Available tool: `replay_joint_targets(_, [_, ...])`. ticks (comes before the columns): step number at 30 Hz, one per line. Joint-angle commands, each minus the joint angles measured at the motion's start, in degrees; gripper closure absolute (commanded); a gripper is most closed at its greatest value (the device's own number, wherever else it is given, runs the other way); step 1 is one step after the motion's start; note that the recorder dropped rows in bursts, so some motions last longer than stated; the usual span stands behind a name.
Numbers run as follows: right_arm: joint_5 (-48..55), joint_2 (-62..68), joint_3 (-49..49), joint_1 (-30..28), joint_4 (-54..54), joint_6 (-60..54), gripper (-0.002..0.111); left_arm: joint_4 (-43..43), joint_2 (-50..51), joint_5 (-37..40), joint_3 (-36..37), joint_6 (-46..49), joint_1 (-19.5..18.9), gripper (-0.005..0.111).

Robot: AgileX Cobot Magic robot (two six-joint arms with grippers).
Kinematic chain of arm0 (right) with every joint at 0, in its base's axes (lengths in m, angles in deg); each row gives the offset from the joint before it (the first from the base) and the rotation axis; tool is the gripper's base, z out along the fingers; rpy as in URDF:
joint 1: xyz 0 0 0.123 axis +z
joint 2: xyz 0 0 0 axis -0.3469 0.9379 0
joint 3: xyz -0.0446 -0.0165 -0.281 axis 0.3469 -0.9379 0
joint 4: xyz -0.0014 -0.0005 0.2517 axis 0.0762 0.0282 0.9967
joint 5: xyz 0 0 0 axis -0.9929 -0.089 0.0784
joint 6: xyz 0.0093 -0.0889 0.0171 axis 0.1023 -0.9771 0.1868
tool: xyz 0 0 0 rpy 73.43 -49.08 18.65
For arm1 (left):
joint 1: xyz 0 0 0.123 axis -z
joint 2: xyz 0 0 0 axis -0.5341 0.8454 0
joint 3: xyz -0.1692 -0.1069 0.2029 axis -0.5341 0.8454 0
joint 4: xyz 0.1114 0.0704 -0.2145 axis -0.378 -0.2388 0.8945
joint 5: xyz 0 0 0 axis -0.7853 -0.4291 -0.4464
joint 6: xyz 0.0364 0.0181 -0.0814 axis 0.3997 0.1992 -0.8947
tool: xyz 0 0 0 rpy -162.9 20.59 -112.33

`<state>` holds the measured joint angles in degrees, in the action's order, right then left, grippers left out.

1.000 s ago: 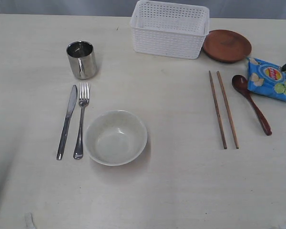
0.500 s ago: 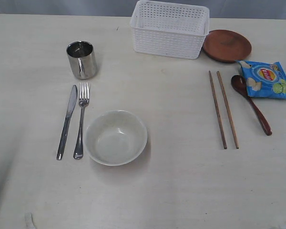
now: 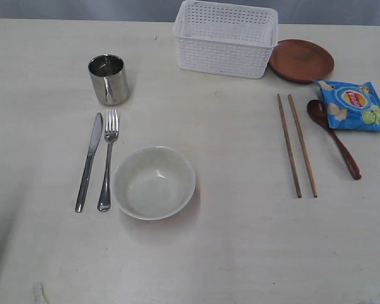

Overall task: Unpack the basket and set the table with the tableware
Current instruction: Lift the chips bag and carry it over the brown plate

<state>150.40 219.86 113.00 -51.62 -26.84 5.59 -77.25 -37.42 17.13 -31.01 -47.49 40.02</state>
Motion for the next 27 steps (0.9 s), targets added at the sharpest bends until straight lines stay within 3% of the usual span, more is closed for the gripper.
replay_joint_targets(1, [-0.02,-0.74,-2.47,-0.56,0.38,-5.27,0.058,-0.25,-0.19,-0.1,0.18,0.0,0.44,0.107])
replay_joint_targets(13, [-1.46,0.26,-13.36,-0.46,4.52,-21.88,0.058,-0.25,-0.19,-0.1,0.18,0.0,0.44,0.107])
replay_joint_targets(19, [-1.7,3.77,-12.3,-0.56,4.52,-21.88,0.045,-0.25,-0.19,-0.1,0.18,0.0,0.44,0.107])
replay_joint_targets(27, [-2.08,8.17,-11.73,-0.56,6.37,-23.46,0.046,-0.25,-0.19,-0.1,0.18,0.0,0.44,0.107])
